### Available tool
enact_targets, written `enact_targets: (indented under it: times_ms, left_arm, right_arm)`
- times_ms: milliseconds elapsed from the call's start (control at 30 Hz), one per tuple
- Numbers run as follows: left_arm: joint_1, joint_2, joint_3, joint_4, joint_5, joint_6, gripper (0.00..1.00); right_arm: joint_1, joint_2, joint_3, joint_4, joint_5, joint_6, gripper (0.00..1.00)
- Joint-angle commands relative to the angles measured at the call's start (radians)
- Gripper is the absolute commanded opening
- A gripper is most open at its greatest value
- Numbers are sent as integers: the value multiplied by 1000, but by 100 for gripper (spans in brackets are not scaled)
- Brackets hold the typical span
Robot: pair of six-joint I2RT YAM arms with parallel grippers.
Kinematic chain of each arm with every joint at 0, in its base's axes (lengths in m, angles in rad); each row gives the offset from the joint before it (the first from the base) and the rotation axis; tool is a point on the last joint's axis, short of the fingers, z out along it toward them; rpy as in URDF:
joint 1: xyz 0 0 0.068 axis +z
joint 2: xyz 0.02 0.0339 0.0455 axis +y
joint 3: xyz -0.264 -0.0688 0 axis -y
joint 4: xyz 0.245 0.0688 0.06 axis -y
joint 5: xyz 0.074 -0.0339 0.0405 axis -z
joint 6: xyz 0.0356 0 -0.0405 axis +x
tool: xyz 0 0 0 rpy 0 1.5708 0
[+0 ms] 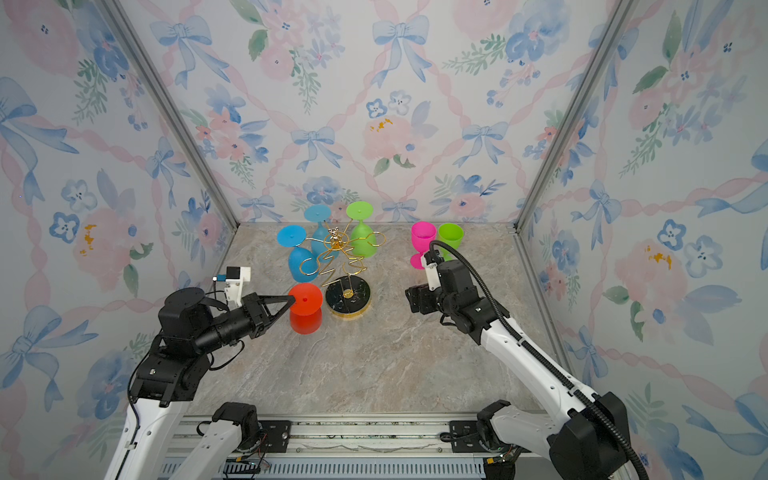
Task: Take the wine glass off the wine glass rack
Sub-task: 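Swing the red glass upright with the left gripper while the right approaches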
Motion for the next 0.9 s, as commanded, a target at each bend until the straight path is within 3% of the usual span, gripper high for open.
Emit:
enact_targets:
  times_ms: [0,200,533,700,867]
  left_arm:
    - [-28,-2,4,10,71,92,0]
    - [-115,41,5,9,111,156,0]
    - [-272,129,35,18,7,232,0]
    - [-424,188,67,48,-65,244,0]
    - [-642,261,85,151,-186,236,0]
  right_arm:
    - [14,24,46,17,-7,25,85]
    - [20,41,63,21,-2,52,85]
    - [21,47,83,-49,64,66,85]
    - [10,39,80,-67,77,82,86]
    - [-36,21,67,-69,42,119,86]
